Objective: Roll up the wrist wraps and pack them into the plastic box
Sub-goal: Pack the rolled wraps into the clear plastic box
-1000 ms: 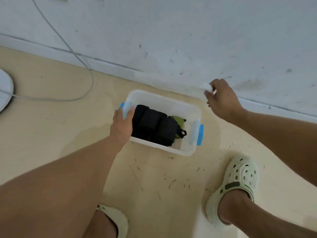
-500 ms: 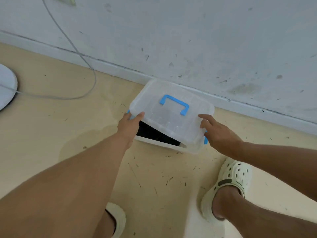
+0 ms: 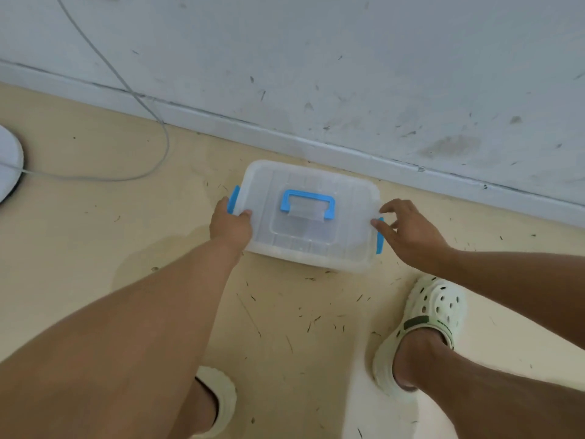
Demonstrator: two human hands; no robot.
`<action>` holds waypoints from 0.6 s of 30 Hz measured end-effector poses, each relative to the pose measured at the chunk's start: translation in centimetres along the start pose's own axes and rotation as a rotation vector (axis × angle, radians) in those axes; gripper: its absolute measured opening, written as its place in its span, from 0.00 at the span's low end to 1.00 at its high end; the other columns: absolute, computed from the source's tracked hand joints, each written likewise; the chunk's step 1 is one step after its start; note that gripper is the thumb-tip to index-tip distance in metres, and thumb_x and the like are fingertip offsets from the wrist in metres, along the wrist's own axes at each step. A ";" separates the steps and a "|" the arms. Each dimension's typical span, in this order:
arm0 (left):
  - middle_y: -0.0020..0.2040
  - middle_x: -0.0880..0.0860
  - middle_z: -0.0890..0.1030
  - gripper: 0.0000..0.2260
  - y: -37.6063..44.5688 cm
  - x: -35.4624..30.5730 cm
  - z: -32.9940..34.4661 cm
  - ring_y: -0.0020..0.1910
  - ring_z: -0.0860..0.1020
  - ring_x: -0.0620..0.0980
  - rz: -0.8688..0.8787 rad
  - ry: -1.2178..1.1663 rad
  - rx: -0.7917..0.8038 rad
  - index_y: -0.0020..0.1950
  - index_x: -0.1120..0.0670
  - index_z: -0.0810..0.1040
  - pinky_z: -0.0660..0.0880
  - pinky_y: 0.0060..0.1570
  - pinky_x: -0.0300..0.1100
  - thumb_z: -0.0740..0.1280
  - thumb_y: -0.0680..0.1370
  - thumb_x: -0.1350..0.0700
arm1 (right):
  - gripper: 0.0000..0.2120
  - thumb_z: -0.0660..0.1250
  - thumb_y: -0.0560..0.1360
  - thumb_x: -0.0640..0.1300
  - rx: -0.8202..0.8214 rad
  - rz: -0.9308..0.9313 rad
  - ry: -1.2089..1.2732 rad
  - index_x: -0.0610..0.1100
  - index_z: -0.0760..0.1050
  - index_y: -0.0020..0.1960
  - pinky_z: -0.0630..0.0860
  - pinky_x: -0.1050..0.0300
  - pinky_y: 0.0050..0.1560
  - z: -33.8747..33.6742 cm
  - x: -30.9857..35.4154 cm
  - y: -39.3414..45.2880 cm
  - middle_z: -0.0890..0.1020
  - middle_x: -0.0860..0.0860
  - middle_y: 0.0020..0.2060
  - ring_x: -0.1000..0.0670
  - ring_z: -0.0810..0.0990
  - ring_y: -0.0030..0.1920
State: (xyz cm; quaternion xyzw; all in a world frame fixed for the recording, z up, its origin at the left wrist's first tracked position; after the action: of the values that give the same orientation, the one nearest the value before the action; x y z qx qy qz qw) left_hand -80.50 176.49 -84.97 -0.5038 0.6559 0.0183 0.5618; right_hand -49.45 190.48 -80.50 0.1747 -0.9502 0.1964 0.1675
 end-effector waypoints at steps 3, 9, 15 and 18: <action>0.78 0.54 0.68 0.39 0.6 -0.5 -0.5 0.71 0.72 0.57 -0.079 -0.052 0.065 0.83 0.52 0.58 0.71 0.67 0.50 0.76 0.77 0.60 | 0.29 0.68 0.79 0.60 0.219 0.355 0.339 0.46 0.66 0.72 0.83 0.48 0.49 1.2 -0.3 0.7 0.82 0.48 0.55 0.47 0.83 0.49; 0.67 0.58 0.77 0.33 0.7 -0.2 -0.9 0.59 0.77 0.57 -0.189 -0.067 0.112 0.73 0.63 0.70 0.76 0.61 0.49 0.80 0.72 0.59 | 0.33 0.75 0.77 0.51 0.335 0.618 0.636 0.41 0.65 0.74 0.83 0.46 0.46 1.1 0.0 0.9 0.75 0.44 0.61 0.41 0.82 0.52; 0.62 0.56 0.80 0.29 1.1 -1.1 -0.4 0.54 0.79 0.56 -0.103 -0.014 0.032 0.67 0.61 0.77 0.79 0.59 0.52 0.83 0.69 0.61 | 0.19 0.69 0.81 0.53 0.418 0.601 0.740 0.41 0.74 0.65 0.82 0.44 0.58 2.5 -0.3 0.4 0.82 0.43 0.55 0.42 0.85 0.51; 0.59 0.54 0.80 0.28 1.1 -1.3 0.0 0.54 0.79 0.55 -0.075 -0.019 0.004 0.67 0.59 0.78 0.79 0.57 0.51 0.83 0.69 0.60 | 0.16 0.68 0.82 0.49 0.345 0.576 0.735 0.41 0.74 0.63 0.84 0.47 0.50 2.4 0.2 0.7 0.82 0.43 0.54 0.40 0.85 0.53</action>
State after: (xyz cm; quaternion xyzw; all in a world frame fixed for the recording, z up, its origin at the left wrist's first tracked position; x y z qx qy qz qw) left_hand -81.45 177.86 -84.61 -0.5265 0.6313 0.0007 0.5694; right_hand -50.49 190.00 -82.76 -0.1507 -0.7916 0.4375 0.3991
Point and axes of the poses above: each hand's wrist, its own y-axis towards the middle knuckle, its own z-axis out of the palm, x = y × z, the point moved 3 cm from there along y, towards the middle knuckle
